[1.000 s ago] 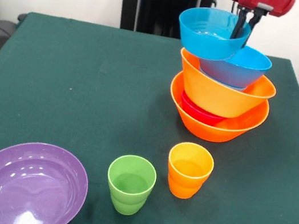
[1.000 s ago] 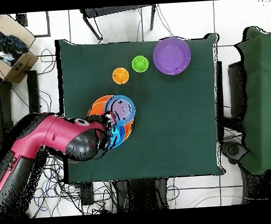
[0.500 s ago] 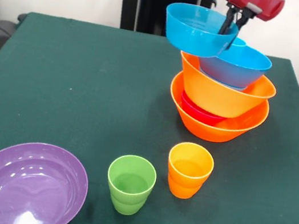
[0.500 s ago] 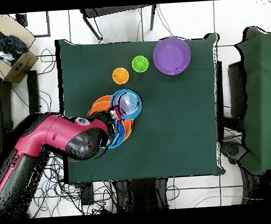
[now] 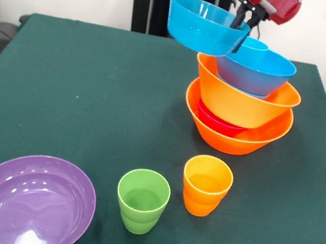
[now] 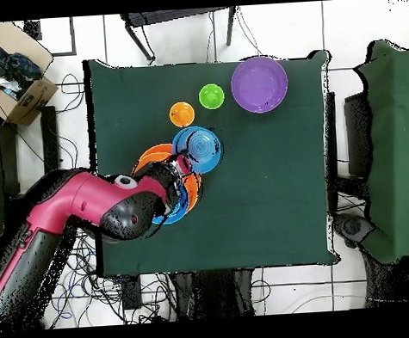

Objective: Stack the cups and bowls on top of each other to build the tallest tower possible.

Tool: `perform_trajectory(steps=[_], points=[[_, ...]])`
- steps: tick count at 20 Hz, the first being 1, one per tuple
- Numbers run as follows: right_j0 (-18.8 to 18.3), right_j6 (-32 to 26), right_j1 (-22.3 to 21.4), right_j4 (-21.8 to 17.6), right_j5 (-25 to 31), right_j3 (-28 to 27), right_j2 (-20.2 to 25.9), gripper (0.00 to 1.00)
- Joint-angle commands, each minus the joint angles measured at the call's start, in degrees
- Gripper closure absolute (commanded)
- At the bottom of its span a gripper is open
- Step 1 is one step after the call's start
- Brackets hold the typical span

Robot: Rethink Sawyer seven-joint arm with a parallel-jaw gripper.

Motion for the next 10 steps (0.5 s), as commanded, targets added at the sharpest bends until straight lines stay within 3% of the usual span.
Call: perform_trajectory(steps=[1,4,10], points=[[-1.7,9.1,1.8,3.2,4.0,-7.5,4.8,1.00],[-1.4,7.2,1.2,3.2,3.1,-7.0,5.4,1.00],[0.8,2.7,-3.0,0.7,-4.8,-4.5,7.4,1.00]])
